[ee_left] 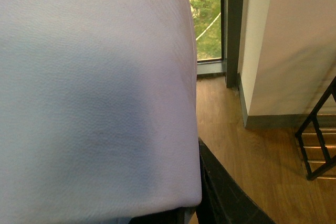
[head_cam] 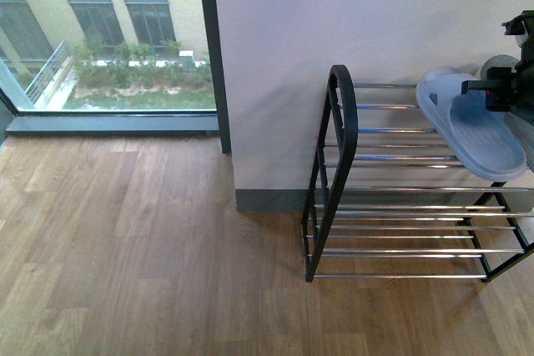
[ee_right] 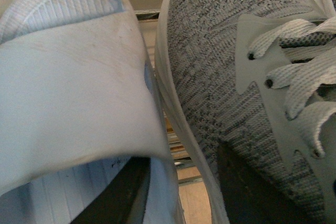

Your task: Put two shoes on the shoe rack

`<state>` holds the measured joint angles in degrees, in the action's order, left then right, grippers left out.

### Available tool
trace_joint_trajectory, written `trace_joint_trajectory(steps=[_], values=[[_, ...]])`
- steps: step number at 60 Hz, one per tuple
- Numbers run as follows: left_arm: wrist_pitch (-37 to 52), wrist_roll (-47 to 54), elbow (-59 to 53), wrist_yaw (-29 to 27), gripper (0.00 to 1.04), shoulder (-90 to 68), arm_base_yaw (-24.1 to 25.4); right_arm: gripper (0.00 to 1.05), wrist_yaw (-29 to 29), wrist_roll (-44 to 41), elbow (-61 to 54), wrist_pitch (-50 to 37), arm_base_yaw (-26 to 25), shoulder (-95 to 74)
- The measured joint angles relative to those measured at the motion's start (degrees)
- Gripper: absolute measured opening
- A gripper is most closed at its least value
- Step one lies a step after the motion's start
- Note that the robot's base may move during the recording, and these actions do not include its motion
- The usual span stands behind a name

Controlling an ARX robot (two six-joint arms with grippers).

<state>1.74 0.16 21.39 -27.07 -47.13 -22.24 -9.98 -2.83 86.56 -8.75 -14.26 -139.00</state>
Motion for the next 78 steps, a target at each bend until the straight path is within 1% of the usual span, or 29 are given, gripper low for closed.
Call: trace_joint_trajectory(steps=[11, 22, 24, 28, 32, 36, 40, 46, 51, 59, 66, 71, 78], values=[[0.0, 0.0, 0.0, 0.0, 0.02, 0.0, 0.0, 0.66, 2.86, 0.96, -5.99, -3.85, 0.61, 4.17], [0.0, 0.0, 0.0, 0.0, 0.02, 0.0, 0.0, 0.94, 8.37, 3.39, -16.41, -9.14, 1.31, 14.14], [0.0, 0.0, 0.0, 0.0, 0.02, 0.0, 0.0, 0.97, 9.35, 3.91, -18.56, -10.21, 1.42, 16.31], [0.0, 0.0, 0.0, 0.0, 0.02, 0.0, 0.0, 0.95, 11.63, 4.83, -23.91, -12.31, 1.62, 21.49], [0.0, 0.0, 0.0, 0.0, 0.02, 0.0, 0.0, 0.95, 14.91, 6.64, -31.19, -14.95, 1.64, 28.33], [0.0, 0.0, 0.0, 0.0, 0.02, 0.0, -0.02, 0.95, 19.43, 9.6, -38.91, -19.52, 1.44, 35.76], [0.0, 0.0, 0.0, 0.0, 0.02, 0.0, -0.02, 0.95, 22.38, 11.3, -43.76, -21.44, 1.05, 41.46], [0.0, 0.0, 0.0, 0.0, 0.02, 0.0, 0.0, 0.95, 24.35, 12.61, -50.31, -22.14, 0.2, 50.71], [0.0, 0.0, 0.0, 0.0, 0.02, 0.0, 0.0, 0.95, 25.33, 13.16, -55.41, -21.66, -0.83, 58.64], [0.0, 0.0, 0.0, 0.0, 0.02, 0.0, 0.0, 0.95, 25.79, 13.79, -62.49, -18.14, -2.08, 70.97], [0.0, 0.0, 0.0, 0.0, 0.02, 0.0, 0.0, 0.95, 22.47, 13.42, -67.71, -17.57, -3.52, 81.35], [0.0, 0.0, 0.0, -0.02, 0.02, 0.0, 0.0, 0.95, 23.1, 13.6, -70.34, -17.92, -4.72, 86.14], [0.0, 0.0, 0.0, 0.02, 0.02, 0.0, -0.02, 0.95, 23.3, 13.62, -71.36, -17.94, -5.01, 87.91]])
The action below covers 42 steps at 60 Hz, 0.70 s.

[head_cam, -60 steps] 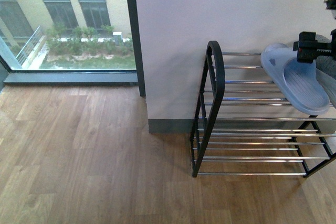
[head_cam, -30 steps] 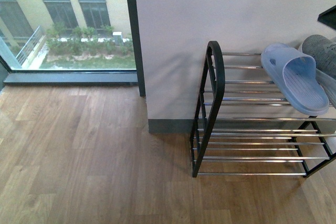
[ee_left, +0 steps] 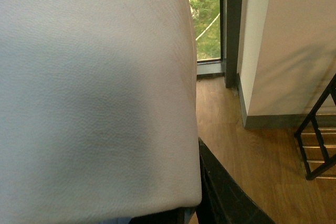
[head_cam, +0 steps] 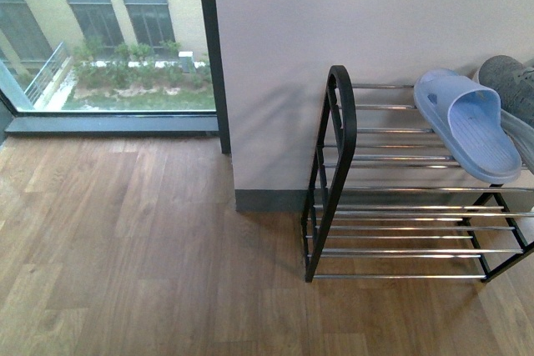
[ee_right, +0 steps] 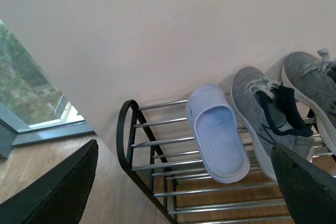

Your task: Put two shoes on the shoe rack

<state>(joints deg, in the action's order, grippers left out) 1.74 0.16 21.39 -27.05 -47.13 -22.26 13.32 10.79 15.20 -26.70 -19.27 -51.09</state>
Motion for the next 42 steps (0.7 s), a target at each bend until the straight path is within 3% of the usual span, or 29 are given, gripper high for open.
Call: trace_joint_trajectory(steps=[4, 6, 10, 22, 33, 42], values=[[0.0, 0.0, 0.0, -0.02, 0.02, 0.0, 0.0, 0.95, 0.72, -0.15, -0.26, -0.72, -0.13, -0.24], [0.0, 0.0, 0.0, -0.04, 0.02, 0.0, 0.02, 0.88, 3.58, -2.23, -1.77, -5.97, -0.17, -0.55], [0.0, 0.0, 0.0, -0.02, 0.02, 0.0, 0.0, 0.76, 3.82, -6.14, -4.63, -11.8, 1.16, 0.61], [0.0, 0.0, 0.0, -0.02, 0.02, 0.0, 0.0, 0.46, -0.42, -9.4, -8.5, -10.08, 5.57, 6.93], [0.0, 0.0, 0.0, -0.02, 0.02, 0.0, 0.0, 0.01, -5.22, -10.45, -11.58, -4.44, 10.73, 15.8], [0.0, 0.0, 0.0, -0.02, 0.02, 0.0, 0.0, 0.02, -7.41, -10.51, -12.87, -1.03, 12.92, 20.52]])
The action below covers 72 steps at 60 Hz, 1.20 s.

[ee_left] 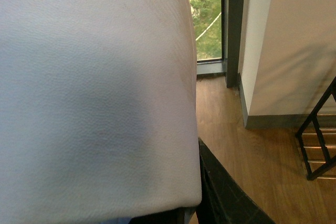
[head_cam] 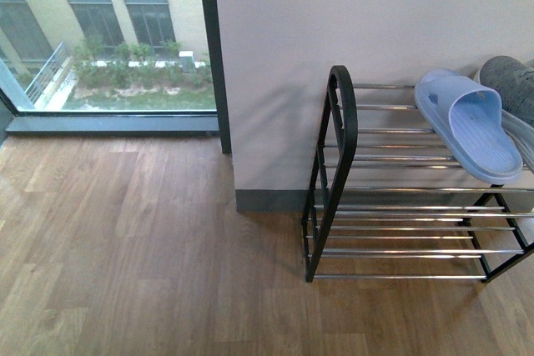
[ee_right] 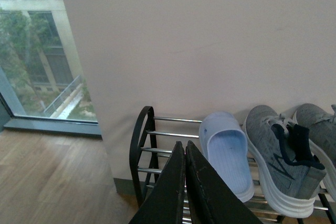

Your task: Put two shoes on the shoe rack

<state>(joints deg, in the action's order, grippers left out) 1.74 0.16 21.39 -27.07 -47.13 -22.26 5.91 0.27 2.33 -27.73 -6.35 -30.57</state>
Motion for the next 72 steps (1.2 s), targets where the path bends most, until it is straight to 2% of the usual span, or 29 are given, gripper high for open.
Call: trace_joint_trajectory(steps=[4, 10, 19, 53, 58, 72], values=[[0.0, 0.0, 0.0, 0.02, 0.02, 0.0, 0.0, 0.02, -4.61, 0.0, -1.22, -1.18, 3.28, 0.79], [0.0, 0.0, 0.0, 0.02, 0.02, 0.0, 0.0, 0.02, -5.38, -0.07, -1.27, 0.83, 5.9, 3.32], [0.0, 0.0, 0.0, 0.0, 0.02, 0.0, 0.0, 0.02, -5.77, -0.07, -1.29, 6.51, 6.1, 9.31], [0.0, 0.0, 0.0, 0.0, 0.02, 0.0, 0.0, 0.02, -5.77, -0.07, -1.29, 17.4, 6.14, 20.33], [0.0, 0.0, 0.0, 0.0, 0.02, 0.0, 0.0, 0.02, -5.95, -0.09, -1.27, 26.64, 6.14, 27.8], [0.0, 0.0, 0.0, -0.02, 0.02, 0.0, -0.02, 0.02, -5.92, -0.07, -1.27, 27.61, 6.14, 30.16]])
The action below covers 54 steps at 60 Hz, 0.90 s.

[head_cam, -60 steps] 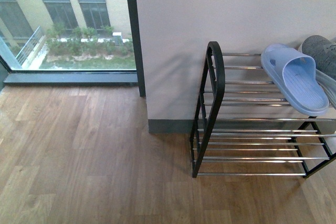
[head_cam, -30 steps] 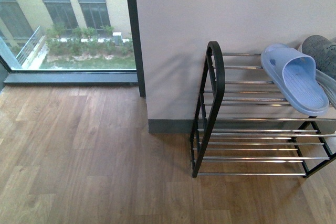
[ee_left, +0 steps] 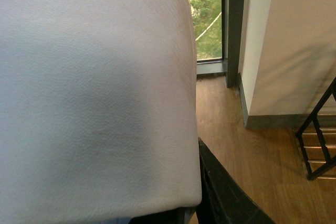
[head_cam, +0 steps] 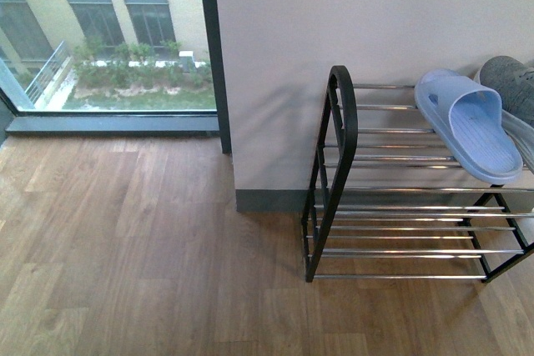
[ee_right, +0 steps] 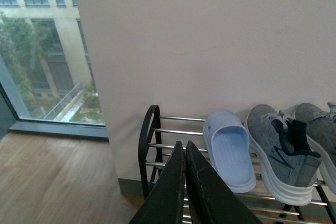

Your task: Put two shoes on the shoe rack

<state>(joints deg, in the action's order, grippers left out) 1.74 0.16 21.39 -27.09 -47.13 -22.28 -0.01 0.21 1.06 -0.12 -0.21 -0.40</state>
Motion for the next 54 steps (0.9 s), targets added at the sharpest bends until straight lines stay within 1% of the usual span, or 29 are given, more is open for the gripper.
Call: trace_joint_trajectory(steps=[8, 10, 28, 34, 42, 44, 54], values=[[0.0, 0.0, 0.0, 0.02, 0.02, 0.0, 0.0, 0.02, 0.0, 0.0, 0.0, 0.02, 0.0, 0.02], [0.0, 0.0, 0.0, 0.0, 0.02, 0.0, 0.0, 0.05, -0.02, -0.04, 0.0, 0.02, 0.0, 0.02], [0.0, 0.0, 0.0, 0.0, 0.02, 0.0, 0.0, 0.52, 0.0, -0.04, 0.0, 0.02, 0.0, 0.09], [0.0, 0.0, 0.0, -0.35, 0.02, 0.0, 0.07, 0.73, 0.22, -0.04, 0.0, 0.02, 0.0, 0.09], [0.0, 0.0, 0.0, -0.15, 0.02, 0.0, 0.04, 0.94, 0.2, -0.04, 0.0, 0.02, 0.0, 0.09], [0.0, 0.0, 0.0, -0.17, 0.02, 0.0, 0.07, 0.97, 0.22, -0.04, 0.0, 0.02, 0.0, 0.09], [0.0, 0.0, 0.0, 0.02, 0.02, 0.0, 0.04, 0.95, 0.0, -0.04, 0.0, 0.04, 0.0, 0.11]])
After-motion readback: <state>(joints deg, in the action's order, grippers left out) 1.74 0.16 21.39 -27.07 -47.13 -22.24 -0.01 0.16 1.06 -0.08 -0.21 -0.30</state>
